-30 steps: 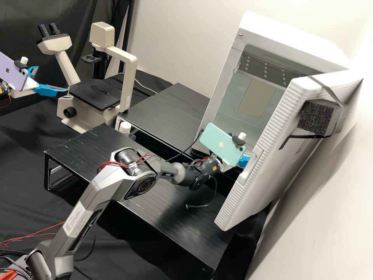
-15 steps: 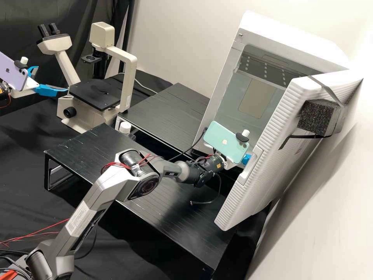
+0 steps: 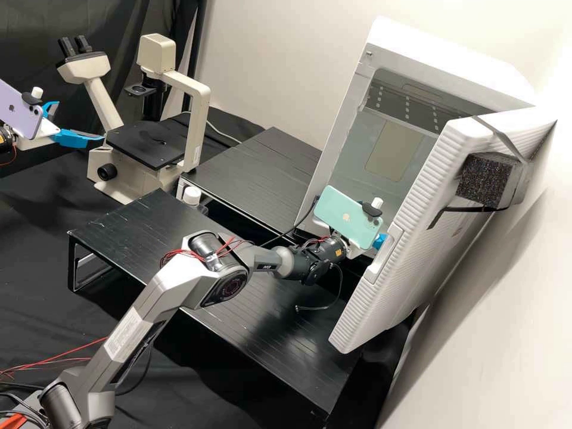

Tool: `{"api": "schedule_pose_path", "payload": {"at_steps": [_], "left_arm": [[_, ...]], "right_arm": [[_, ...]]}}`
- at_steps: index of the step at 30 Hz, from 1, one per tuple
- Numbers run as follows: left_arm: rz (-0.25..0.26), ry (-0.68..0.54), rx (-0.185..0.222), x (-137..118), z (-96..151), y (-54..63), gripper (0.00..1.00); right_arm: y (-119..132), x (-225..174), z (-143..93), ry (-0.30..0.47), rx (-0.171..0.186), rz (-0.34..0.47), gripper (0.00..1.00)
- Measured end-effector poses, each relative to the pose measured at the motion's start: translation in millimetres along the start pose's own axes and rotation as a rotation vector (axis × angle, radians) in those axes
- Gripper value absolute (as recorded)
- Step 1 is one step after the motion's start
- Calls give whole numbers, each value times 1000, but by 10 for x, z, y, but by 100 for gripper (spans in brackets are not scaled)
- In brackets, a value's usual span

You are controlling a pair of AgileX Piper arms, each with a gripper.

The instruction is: Take out the petri dish and place it under the microscope.

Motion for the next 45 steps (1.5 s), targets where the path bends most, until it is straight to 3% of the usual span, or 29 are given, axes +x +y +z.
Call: {"api": "schedule_pose_path", "payload": {"at_steps": [11, 27, 37, 45], "left_arm": [[0, 0, 0, 0, 0, 0, 100], [0, 0, 0, 0, 0, 0, 100], [0, 0, 0, 0, 0, 0, 100], [0, 0, 0, 0, 0, 0, 100]], "right_arm": [[-18, 14, -29, 19, 40, -47, 0], [104, 9, 20, -15, 63, -114, 0], [134, 7, 46, -16, 98, -121, 0], [242, -17, -6, -16, 89, -89, 0]]}}
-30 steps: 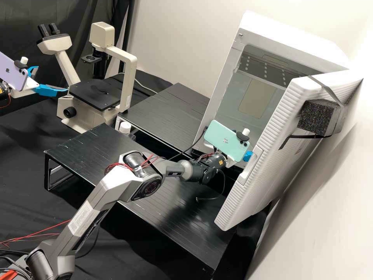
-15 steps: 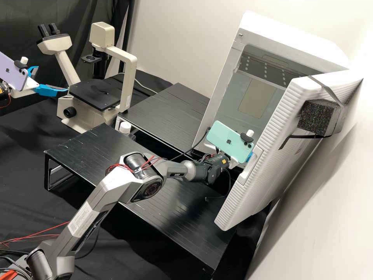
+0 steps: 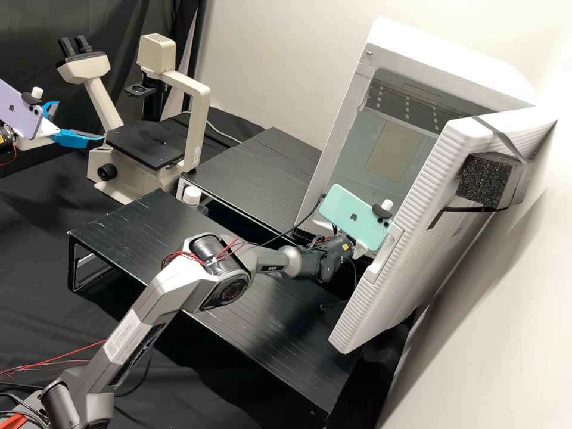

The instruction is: Take out the petri dish and place it under the microscope.

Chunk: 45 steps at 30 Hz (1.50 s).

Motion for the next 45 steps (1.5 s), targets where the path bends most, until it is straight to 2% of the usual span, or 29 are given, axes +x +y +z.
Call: {"api": "schedule_pose_path", "payload": {"at_steps": [12, 17, 26, 32, 35, 37, 45], "left_arm": [[0, 0, 0, 0, 0, 0, 100], [0, 0, 0, 0, 0, 0, 100], [0, 0, 0, 0, 0, 0, 100], [0, 0, 0, 0, 0, 0, 100], [0, 0, 0, 0, 0, 0, 100], [0, 0, 0, 0, 0, 0, 100], [0, 0, 0, 0, 0, 0, 100]], "right_arm": [[98, -54, 25, -35, -8, 55, 0], [103, -122, 26, -47, -29, 55, 0], [194, -263, -121, 17, -38, 105, 0], [168, -404, -139, 25, -35, 101, 0], [136, -551, -154, 40, -30, 104, 0], [112, -700, -166, 53, -14, 113, 0], [11, -1281, -240, 139, 1, 145, 0]]}}
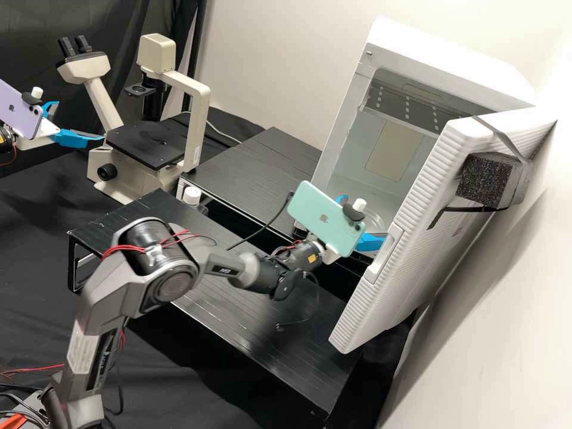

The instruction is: Take out the petri dish and place it under the microscope.

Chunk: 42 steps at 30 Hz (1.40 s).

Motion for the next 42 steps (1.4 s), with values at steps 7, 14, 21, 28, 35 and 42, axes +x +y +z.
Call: {"api": "schedule_pose_path", "payload": {"at_steps": [7, 14, 21, 28, 35, 42], "left_arm": [[0, 0, 0, 0, 0, 0, 100], [0, 0, 0, 0, 0, 0, 100], [0, 0, 0, 0, 0, 0, 100], [0, 0, 0, 0, 0, 0, 100], [0, 0, 0, 0, 0, 0, 100], [0, 0, 0, 0, 0, 0, 100]], "right_arm": [[-36, -522, -127, 118, 50, 1, 0], [-253, -929, -474, 259, 78, -71, 0], [-495, -1235, -889, 404, 98, -189, 0], [-767, -1558, -1331, 538, 144, -330, 0], [-1050, -1736, -1590, 560, 142, -397, 0], [-1422, -1740, -1756, 517, 81, -446, 0]]}}
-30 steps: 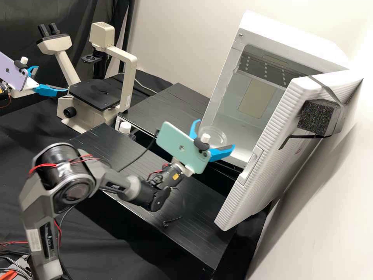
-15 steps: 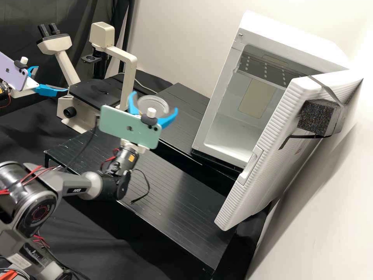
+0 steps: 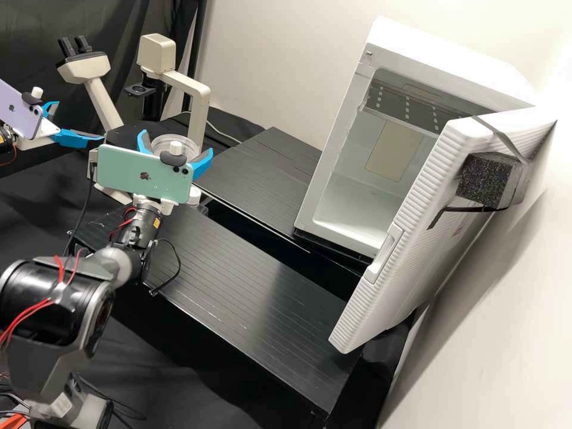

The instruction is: Take out the petri dish and place it under the microscope.

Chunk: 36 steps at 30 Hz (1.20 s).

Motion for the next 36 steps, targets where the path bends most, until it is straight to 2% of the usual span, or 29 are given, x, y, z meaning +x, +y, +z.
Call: {"api": "schedule_pose_path", "payload": {"at_steps": [10, 16, 23, 29, 36], "left_arm": [[0, 0, 0, 0, 0, 0, 100], [0, 0, 0, 0, 0, 0, 100], [0, 0, 0, 0, 0, 0, 100], [0, 0, 0, 0, 0, 0, 100], [0, 0, 0, 0, 0, 0, 100]], "right_arm": [[-282, 319, -302, 7, -37, -33, 0], [-529, 582, -295, -16, -65, -83, 0], [-799, 854, -117, -118, -42, -158, 0], [-874, 1068, -111, -135, -28, -166, 0], [-913, 1258, -164, -148, -28, -159, 0]]}}
